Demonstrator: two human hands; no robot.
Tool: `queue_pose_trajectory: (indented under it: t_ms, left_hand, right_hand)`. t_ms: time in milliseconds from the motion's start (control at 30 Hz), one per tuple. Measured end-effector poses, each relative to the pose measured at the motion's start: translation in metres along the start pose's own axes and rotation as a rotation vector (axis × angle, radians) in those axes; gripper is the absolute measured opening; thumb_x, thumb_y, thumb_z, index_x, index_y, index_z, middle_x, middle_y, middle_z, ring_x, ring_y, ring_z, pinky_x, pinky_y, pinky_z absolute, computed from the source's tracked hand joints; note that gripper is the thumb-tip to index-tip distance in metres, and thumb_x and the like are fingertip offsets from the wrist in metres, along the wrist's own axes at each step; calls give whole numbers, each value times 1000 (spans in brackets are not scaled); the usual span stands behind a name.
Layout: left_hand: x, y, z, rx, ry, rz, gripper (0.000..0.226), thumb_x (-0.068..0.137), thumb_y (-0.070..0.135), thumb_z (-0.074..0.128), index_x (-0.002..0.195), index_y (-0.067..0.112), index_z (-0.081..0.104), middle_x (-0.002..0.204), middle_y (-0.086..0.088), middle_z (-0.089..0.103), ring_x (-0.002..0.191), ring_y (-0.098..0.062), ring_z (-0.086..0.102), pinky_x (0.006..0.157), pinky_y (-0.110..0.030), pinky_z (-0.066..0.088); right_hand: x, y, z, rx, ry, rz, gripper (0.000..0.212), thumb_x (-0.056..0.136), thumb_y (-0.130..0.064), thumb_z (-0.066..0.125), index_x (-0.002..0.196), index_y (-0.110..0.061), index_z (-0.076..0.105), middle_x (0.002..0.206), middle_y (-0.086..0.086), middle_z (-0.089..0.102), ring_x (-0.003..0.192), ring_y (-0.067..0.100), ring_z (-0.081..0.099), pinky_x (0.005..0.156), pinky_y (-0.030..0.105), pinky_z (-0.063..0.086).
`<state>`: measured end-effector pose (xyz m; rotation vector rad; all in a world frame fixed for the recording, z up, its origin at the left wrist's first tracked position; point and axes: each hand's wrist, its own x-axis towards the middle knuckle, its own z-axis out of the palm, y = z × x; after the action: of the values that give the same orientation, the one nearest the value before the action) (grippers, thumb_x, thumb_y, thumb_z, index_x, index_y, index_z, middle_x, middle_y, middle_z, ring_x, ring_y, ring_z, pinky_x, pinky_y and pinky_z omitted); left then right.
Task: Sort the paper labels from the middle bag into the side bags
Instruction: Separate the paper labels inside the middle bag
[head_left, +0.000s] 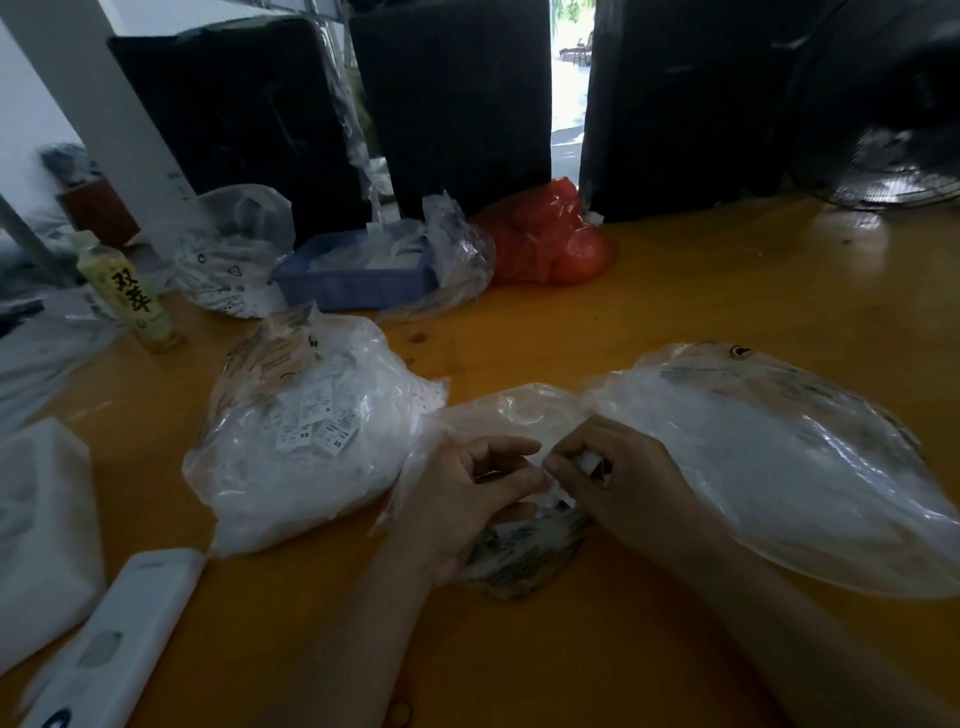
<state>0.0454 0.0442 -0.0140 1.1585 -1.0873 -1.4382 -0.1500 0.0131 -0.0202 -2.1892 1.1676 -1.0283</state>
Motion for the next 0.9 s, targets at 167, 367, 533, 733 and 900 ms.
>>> queue_pose_trajectory:
  t_ms: [167, 367, 533, 733, 900]
  left_hand:
    - [2, -1, 3, -61, 64, -4, 17, 76, 21, 80, 91, 16, 83, 100, -13, 81, 96, -24, 79, 72, -21, 61]
    - [7, -2, 0, -330, 104, -44, 38, 79, 7, 75, 114, -6, 68, 107, -26, 77, 97, -33, 79, 76, -23, 62]
    - [8, -5, 1, -336, 142, -25, 38, 73, 5, 81, 109, -4, 72, 106, -27, 77, 97, -34, 79, 78, -25, 63]
    - [8, -4, 1, -343, 105, -15, 43, 72, 7, 83, 112, -3, 71, 110, -25, 77, 104, -34, 77, 81, -25, 62]
    - [8, -4, 1, -329, 99, -13, 42, 73, 7, 82, 112, -2, 71, 109, -25, 77, 104, -32, 77, 81, -24, 62]
  right_hand:
    - [0, 0, 1, -20, 30, -16, 13, 100, -26, 58, 104, -23, 70, 98, -12, 60, 86, -4, 57, 71, 7, 45]
    - [0, 5, -5, 54, 254, 144, 37, 100, -24, 60, 136, -32, 56, 105, -26, 54, 93, -16, 54, 74, 1, 43]
    - [1, 4, -8, 157, 292, 175, 34, 98, -29, 62, 131, -34, 58, 92, -17, 63, 85, -2, 68, 71, 14, 56]
    - [1, 1, -9, 275, 302, 162, 30, 97, -23, 65, 126, -29, 60, 90, -20, 68, 83, -2, 72, 69, 13, 56]
    - [-1, -3, -8, 302, 253, 131, 26, 96, -23, 66, 118, -35, 61, 93, -24, 69, 83, -3, 72, 70, 12, 55]
